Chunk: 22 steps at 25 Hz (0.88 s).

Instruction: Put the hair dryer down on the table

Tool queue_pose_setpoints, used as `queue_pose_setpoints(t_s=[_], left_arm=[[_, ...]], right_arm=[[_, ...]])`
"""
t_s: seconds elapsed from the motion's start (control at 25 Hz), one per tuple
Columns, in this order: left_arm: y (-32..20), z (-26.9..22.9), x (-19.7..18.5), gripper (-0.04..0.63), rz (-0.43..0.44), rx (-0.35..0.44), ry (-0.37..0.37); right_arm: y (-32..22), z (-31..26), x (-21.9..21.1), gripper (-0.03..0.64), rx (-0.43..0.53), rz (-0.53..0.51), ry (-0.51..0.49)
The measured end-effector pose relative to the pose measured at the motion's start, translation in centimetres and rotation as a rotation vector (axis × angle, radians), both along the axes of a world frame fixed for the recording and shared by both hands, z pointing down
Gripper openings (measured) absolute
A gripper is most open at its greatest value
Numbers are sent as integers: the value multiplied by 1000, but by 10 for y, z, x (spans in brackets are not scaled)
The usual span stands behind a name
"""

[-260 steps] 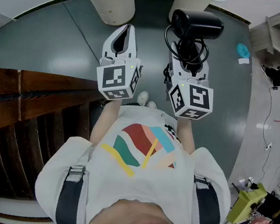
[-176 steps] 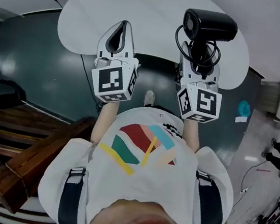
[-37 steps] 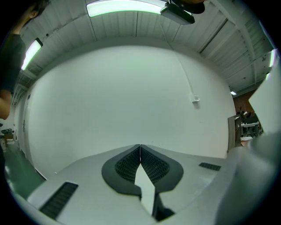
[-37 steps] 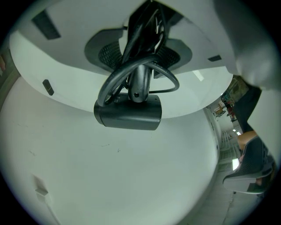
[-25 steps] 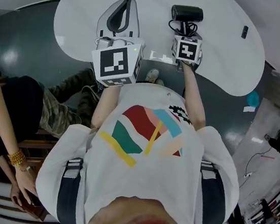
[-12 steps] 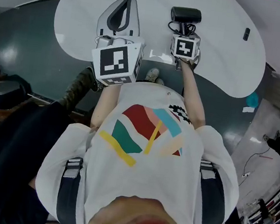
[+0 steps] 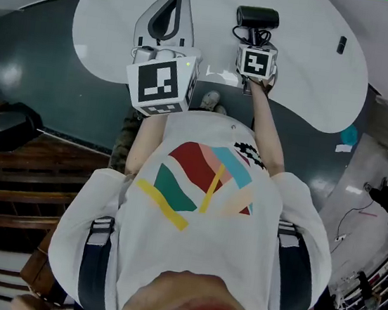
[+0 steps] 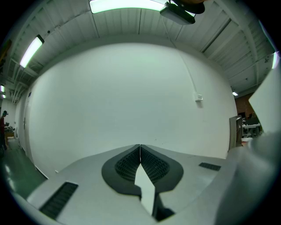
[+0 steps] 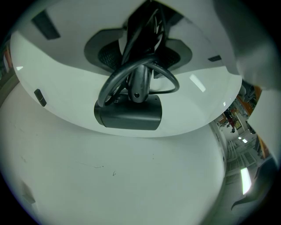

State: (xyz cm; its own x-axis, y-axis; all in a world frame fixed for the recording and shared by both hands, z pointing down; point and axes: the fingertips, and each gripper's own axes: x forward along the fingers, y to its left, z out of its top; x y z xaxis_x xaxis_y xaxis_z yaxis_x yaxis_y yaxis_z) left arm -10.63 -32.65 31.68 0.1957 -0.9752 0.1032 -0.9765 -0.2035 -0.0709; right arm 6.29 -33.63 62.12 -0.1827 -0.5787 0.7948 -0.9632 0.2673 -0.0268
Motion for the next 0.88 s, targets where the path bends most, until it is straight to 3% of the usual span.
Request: queue_pose_setpoints(t_s=[0.56,0.88], left_arm=[[8,-7,-6,15,7,13,6],[9,-7,-6,15,13,21,10]], right_arm=[[4,-1,-8,224,-7,5,-49],[8,-10,-13,284,24,8,-85]])
